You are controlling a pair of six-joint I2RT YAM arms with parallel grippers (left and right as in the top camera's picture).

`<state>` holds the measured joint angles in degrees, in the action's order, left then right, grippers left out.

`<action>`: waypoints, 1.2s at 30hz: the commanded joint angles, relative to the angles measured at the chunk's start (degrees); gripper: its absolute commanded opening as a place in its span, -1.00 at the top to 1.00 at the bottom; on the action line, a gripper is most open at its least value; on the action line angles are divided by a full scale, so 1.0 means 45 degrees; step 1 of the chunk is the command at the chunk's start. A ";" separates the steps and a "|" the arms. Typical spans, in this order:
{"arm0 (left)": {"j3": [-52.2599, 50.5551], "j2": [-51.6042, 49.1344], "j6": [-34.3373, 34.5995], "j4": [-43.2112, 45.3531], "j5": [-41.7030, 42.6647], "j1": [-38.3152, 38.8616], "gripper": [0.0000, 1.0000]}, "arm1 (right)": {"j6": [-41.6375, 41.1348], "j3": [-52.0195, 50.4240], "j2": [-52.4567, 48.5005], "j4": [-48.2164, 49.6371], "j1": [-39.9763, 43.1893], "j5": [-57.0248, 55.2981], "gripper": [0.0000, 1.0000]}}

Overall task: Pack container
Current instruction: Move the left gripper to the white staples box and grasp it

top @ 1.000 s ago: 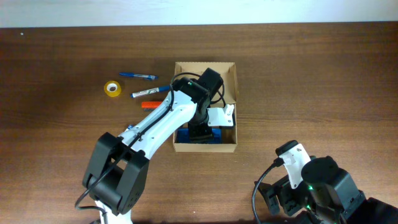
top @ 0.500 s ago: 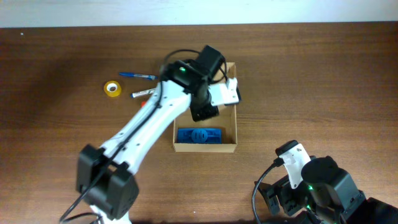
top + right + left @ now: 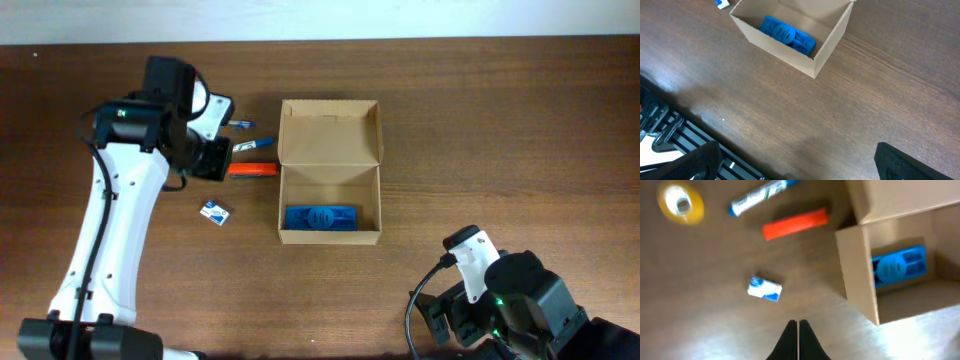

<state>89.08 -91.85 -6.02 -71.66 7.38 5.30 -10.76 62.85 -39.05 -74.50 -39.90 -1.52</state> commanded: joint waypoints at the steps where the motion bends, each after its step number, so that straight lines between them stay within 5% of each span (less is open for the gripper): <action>1: -0.1569 0.0481 0.2361 0.0714 0.0151 -0.0257 0.96 | -0.0146 0.0107 0.0097 0.0049 -0.0024 -0.0151 -0.99; 6: -0.4585 0.0529 0.4906 0.3230 -0.0423 -0.0627 0.96 | -0.0146 0.0107 0.0097 0.0049 -0.0024 -0.0151 -0.99; 13: -0.7189 0.0525 0.3711 0.5858 -0.1258 -0.0801 0.96 | -0.0151 0.0107 0.0097 0.0049 -0.0024 -0.0151 -0.98; 17: -0.7563 0.0510 0.5353 0.6761 -0.1311 -0.0801 0.96 | -0.0151 0.0107 0.0097 0.0049 -0.0024 -0.0151 -0.98; 21: -0.7742 0.0301 0.8189 0.6980 -0.1656 -0.0801 0.65 | -0.0146 0.0107 0.0097 0.0049 -0.0024 -0.0151 -0.98; 22: -0.7742 0.0175 0.8801 0.6975 -0.1651 -0.0801 0.30 | -0.0146 0.0107 0.0097 0.0049 -0.0024 -0.0151 -0.98; 24: -0.7742 0.0019 0.9413 0.6975 -0.1651 -0.0801 0.21 | -0.0151 0.0107 0.0097 0.0049 -0.0024 -0.0151 -0.98; 26: -0.7742 -0.0180 1.0399 0.7014 -0.1656 -0.0801 -0.26 | -0.0151 0.0107 0.0097 0.0049 -0.0024 -0.0151 -0.98; 36: -0.7742 -0.1705 1.2109 0.8029 -0.1695 -0.0801 -0.30 | -0.0151 0.0107 0.0097 0.0049 -0.0024 -0.0151 -0.98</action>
<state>54.78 -98.28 47.22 -35.94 0.56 2.00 -10.79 62.85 -39.05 -74.52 -39.90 -1.52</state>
